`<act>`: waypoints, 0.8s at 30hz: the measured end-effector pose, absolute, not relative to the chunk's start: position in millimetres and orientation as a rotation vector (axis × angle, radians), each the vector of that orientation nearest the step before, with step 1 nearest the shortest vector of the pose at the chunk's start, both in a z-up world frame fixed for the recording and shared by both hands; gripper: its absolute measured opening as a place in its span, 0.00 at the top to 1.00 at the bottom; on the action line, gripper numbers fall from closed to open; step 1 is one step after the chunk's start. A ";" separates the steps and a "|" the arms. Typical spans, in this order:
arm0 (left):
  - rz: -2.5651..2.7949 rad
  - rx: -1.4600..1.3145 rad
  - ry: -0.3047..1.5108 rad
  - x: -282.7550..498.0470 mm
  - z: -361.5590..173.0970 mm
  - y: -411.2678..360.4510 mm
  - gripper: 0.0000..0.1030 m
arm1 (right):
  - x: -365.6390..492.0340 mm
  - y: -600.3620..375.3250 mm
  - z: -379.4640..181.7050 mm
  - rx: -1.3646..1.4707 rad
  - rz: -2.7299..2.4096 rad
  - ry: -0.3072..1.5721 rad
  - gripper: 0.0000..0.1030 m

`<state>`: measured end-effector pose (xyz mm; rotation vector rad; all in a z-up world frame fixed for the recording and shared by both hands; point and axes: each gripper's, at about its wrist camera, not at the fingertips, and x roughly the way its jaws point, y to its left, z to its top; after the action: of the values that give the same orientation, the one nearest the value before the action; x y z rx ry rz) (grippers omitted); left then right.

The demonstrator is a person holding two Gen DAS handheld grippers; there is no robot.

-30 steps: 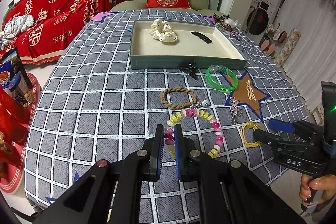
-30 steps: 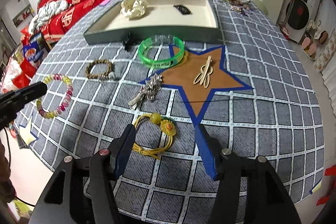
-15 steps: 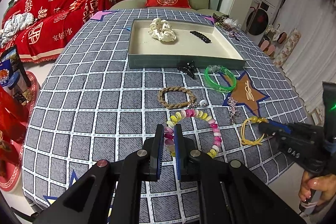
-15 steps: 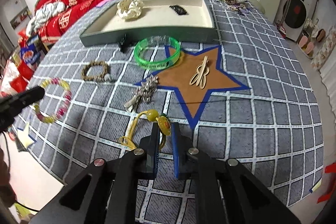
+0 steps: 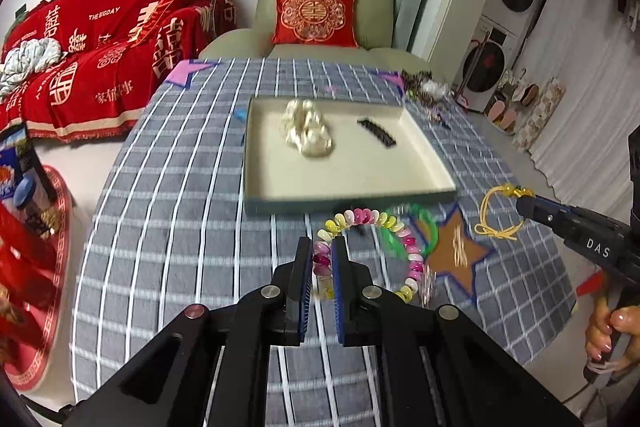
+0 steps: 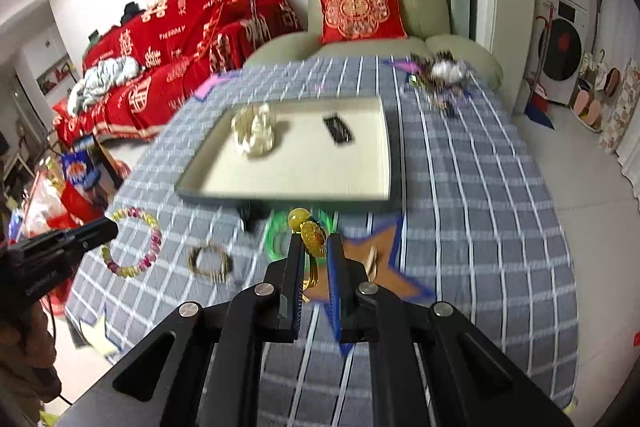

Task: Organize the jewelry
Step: 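Carry both bracelets into the tray and open both tools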

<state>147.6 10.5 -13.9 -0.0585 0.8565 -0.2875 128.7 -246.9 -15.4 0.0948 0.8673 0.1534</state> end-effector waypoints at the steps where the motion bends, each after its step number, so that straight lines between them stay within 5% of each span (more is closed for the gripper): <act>1: -0.283 -0.052 0.851 155.1 -10.6 9.1 0.83 | 138.2 -247.8 -9.8 0.094 0.155 0.859 0.89; 10: -0.240 0.007 0.850 243.9 -12.2 -12.4 0.83 | 233.0 -251.0 -0.7 0.126 0.167 0.871 0.89; 24: -0.183 0.006 0.995 346.9 -87.7 -33.0 0.83 | 340.1 -233.1 -78.0 0.195 0.199 0.979 0.89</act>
<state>346.9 -33.0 -87.7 0.0056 0.9954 -0.1832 340.2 -233.1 -78.0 0.1948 0.9794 0.1988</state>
